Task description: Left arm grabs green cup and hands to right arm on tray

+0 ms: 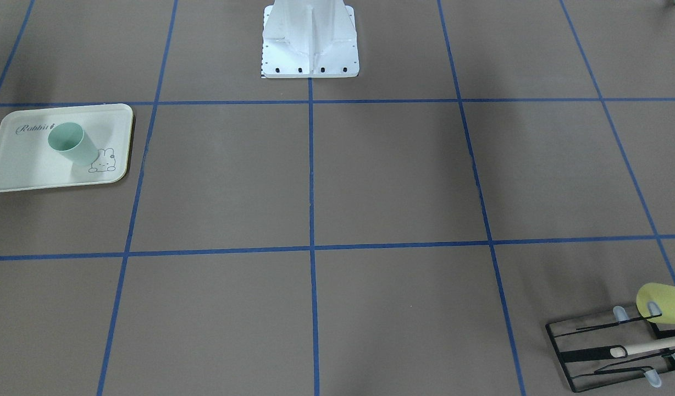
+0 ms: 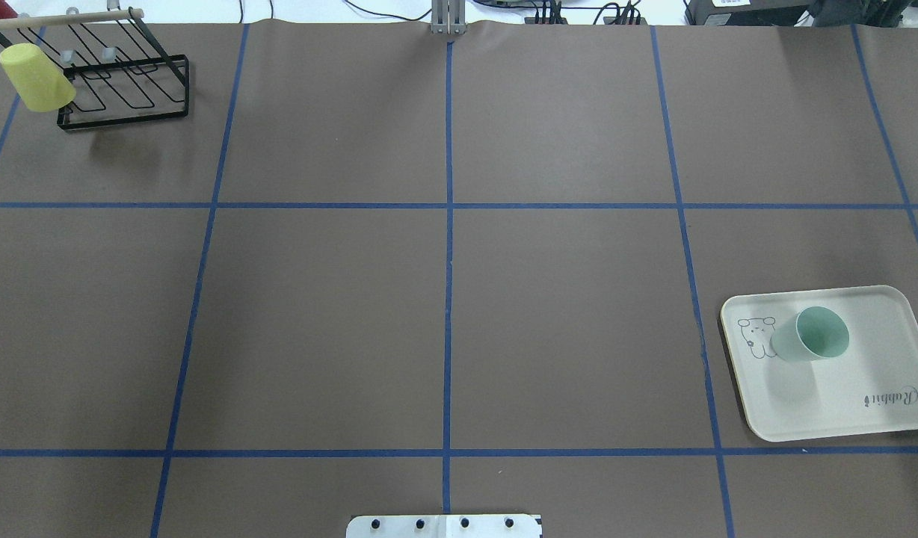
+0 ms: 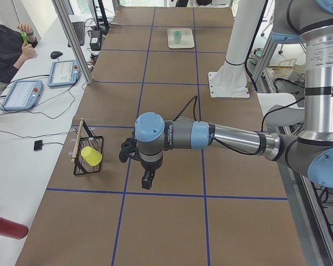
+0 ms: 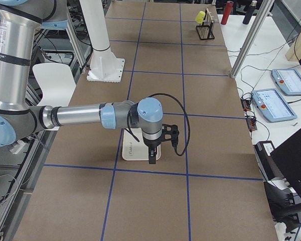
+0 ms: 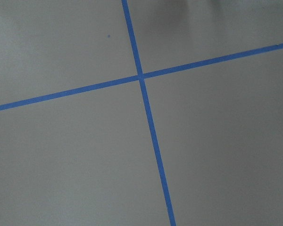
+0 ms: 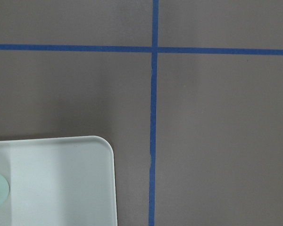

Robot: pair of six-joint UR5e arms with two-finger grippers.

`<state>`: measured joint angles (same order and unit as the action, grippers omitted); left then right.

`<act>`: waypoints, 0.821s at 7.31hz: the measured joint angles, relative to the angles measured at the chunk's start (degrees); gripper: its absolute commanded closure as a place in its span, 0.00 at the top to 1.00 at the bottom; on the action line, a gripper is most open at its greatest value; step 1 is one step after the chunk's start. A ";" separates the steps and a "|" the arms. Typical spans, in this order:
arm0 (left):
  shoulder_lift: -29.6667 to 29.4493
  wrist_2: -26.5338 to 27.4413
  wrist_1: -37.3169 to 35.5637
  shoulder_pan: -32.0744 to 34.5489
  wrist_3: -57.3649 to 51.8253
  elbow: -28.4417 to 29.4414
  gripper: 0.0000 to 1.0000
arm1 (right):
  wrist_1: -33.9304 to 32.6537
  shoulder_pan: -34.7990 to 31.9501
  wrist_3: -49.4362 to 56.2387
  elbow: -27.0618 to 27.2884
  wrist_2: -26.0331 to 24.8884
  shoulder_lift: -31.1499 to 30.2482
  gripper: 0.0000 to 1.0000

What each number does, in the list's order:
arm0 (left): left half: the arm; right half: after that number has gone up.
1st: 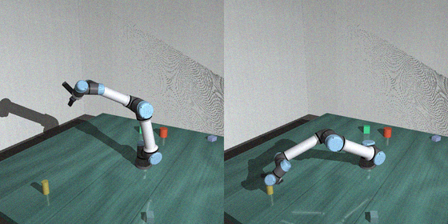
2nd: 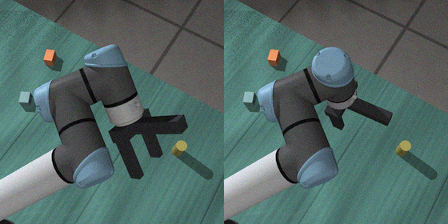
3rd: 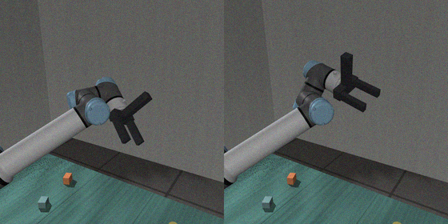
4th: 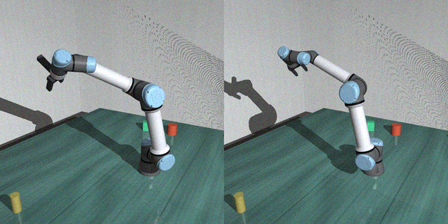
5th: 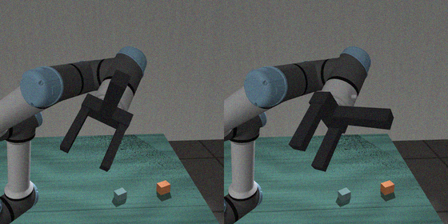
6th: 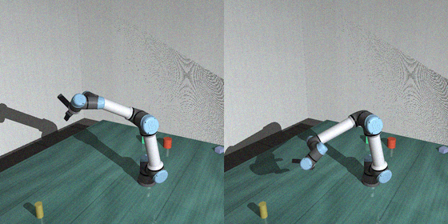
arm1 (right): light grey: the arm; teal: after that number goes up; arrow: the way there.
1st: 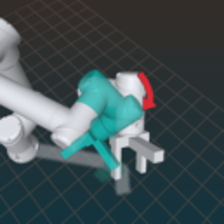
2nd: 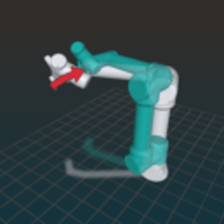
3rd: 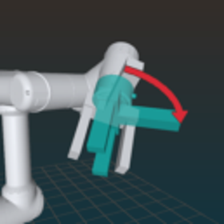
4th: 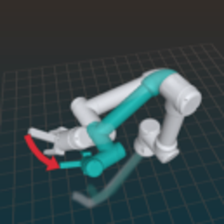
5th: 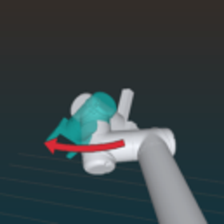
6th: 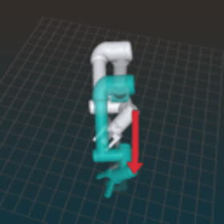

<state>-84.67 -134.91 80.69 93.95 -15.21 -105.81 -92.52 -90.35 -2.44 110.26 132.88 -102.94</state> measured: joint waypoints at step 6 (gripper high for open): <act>-2.54 -0.05 5.30 0.22 10.27 0.39 1.00 | 0.50 0.08 0.14 -0.09 0.31 0.02 1.00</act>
<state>-87.21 -134.96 85.99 94.17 -4.94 -105.41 -92.02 -90.26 -2.30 110.17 133.19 -102.92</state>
